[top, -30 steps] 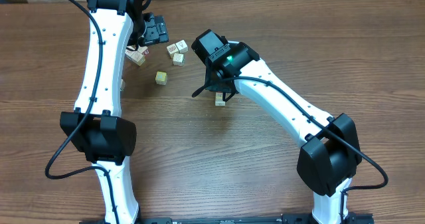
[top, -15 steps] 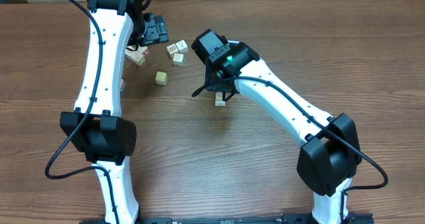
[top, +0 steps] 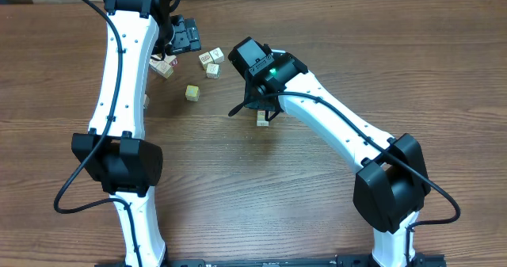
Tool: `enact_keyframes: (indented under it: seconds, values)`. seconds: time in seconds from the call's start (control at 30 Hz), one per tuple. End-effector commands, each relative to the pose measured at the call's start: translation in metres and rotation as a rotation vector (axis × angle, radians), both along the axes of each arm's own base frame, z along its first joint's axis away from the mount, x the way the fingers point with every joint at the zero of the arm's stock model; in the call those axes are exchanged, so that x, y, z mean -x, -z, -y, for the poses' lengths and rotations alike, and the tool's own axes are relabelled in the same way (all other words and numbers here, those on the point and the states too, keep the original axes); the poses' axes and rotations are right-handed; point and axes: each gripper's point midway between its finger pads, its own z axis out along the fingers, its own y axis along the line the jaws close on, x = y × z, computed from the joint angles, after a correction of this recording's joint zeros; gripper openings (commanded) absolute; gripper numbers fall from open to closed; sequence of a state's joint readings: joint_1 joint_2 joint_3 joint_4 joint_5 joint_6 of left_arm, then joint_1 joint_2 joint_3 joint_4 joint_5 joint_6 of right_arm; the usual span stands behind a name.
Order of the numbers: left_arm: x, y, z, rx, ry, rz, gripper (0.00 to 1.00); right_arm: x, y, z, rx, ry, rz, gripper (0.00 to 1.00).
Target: Form a tower
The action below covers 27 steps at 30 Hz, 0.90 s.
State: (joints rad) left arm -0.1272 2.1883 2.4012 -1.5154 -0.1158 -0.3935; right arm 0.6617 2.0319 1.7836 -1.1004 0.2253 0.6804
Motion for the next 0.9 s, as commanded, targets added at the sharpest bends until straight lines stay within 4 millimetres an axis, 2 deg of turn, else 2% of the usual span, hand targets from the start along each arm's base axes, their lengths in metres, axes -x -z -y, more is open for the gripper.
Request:
enact_keyframes:
  seconds: [0.0,0.47,0.6,0.87]
  values:
    - [-0.0006,-0.0107,0.0028,0.012,-0.008,0.031,0.99,-0.0017,0.0042,0.0039,0.019,0.008,0.002,0.33]
    - [-0.0007,-0.0107,0.0028,0.012,-0.008,0.031,0.99,-0.0025,0.002,0.0032,0.015,0.008,0.007,0.28]
    - [-0.0007,-0.0107,0.0028,0.012,-0.008,0.031,0.99,-0.0025,0.002,0.0032,0.015,0.008,0.007,0.22]
    - [-0.0006,-0.0107,0.0028,0.012,-0.008,0.031,0.99,-0.0024,-0.001,0.0032,0.011,0.008,0.012,0.22]
